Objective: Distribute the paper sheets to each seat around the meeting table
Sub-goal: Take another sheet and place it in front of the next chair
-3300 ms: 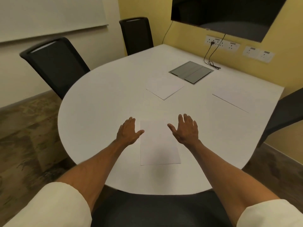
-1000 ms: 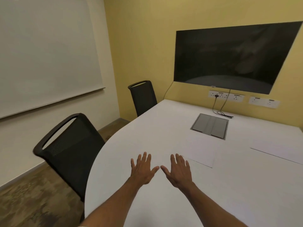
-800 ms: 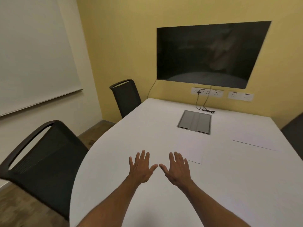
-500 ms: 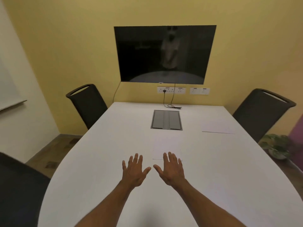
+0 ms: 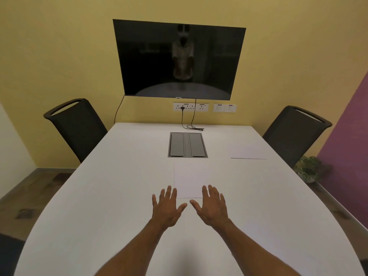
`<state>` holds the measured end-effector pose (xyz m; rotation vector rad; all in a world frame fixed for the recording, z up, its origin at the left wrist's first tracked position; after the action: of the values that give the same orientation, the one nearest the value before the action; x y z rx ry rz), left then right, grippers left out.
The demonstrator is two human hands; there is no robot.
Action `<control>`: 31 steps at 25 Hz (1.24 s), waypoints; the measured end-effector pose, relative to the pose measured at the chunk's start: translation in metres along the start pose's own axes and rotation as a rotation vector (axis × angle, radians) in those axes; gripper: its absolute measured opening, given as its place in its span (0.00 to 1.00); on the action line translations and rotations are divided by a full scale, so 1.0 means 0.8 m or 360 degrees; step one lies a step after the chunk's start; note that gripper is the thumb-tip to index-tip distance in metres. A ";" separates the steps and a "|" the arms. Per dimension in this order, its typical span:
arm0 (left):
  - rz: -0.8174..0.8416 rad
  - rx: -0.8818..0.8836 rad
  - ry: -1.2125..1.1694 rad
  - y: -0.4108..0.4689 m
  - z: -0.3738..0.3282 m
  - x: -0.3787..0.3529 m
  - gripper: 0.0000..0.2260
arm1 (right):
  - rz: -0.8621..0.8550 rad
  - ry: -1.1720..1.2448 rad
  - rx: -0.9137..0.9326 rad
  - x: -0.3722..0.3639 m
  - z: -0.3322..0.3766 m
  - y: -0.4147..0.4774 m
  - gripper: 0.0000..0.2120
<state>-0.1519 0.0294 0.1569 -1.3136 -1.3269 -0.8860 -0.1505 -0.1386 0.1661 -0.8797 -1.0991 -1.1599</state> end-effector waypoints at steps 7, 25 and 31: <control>0.0069 0.0023 0.0023 0.066 -0.020 -0.037 0.34 | 0.0073 0.0033 -0.0018 -0.036 -0.037 0.059 0.38; 0.0247 0.0120 0.0085 0.254 -0.051 -0.196 0.33 | 0.0260 -0.0036 -0.0150 -0.196 -0.155 0.224 0.36; 0.0251 0.0128 0.0029 0.295 -0.026 -0.240 0.36 | 0.0288 0.0120 -0.0218 -0.231 -0.185 0.261 0.36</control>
<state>0.0593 -0.0022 -0.0603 -1.3249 -1.2144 -0.7269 0.0761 -0.1893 -0.0478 -1.0119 -0.8678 -1.1175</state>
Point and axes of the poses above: each hand's wrist, its own y-axis towards the middle knuckle, its own x-axis out of the back of the hand, z = x × y, the point moved 2 cm from there along y, towards the middle knuckle, and after that the axes turned 11 degrees about x, right-handed, at the moved point
